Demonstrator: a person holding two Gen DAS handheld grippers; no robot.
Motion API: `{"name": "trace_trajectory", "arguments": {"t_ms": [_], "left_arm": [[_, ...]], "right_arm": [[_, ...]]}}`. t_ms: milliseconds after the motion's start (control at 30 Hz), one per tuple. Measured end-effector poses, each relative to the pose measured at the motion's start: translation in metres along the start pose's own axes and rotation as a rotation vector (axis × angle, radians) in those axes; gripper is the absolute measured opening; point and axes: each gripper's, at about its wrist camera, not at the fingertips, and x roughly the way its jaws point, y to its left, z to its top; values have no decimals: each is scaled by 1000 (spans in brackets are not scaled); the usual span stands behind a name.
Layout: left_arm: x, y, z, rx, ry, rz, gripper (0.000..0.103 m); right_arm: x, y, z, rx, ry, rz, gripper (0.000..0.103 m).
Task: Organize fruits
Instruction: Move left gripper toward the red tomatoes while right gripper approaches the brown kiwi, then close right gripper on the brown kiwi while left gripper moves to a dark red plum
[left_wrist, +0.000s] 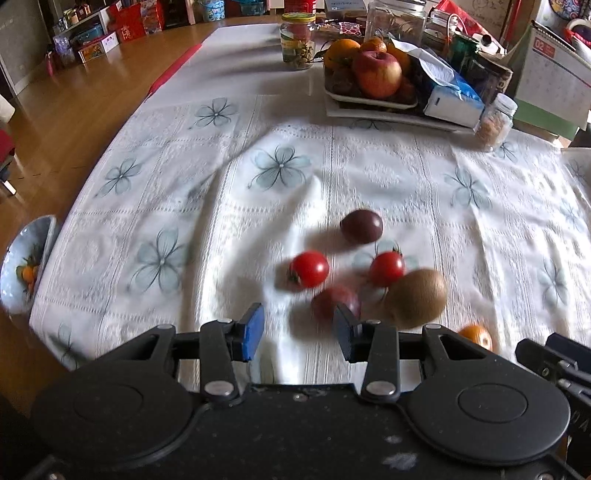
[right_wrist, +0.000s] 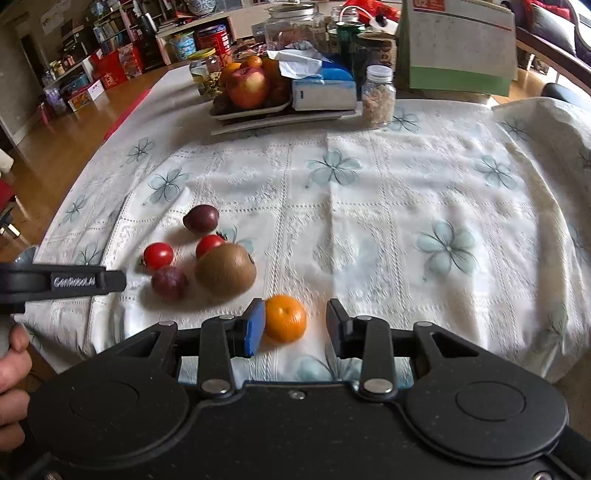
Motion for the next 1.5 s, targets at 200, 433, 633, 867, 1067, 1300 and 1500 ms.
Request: {"name": "trace_trajectory", "arguments": {"t_ms": [200, 433, 633, 867, 1067, 1300, 1500], "left_arm": [[19, 4, 23, -29, 22, -2, 43], [53, 17, 36, -101, 113, 20, 42], [58, 29, 39, -154, 134, 45, 42], [49, 38, 42, -187, 130, 24, 42], [37, 47, 40, -179, 73, 88, 41], [23, 67, 43, -239, 56, 50, 41], [16, 74, 42, -260, 60, 31, 41]], "right_arm": [[21, 6, 15, 19, 44, 30, 45], [49, 20, 30, 49, 91, 77, 45], [66, 26, 32, 83, 161, 134, 45], [74, 34, 32, 88, 184, 114, 51], [83, 49, 40, 111, 184, 89, 53], [89, 74, 45, 54, 128, -10, 55], [105, 85, 44, 37, 149, -22, 59]]}}
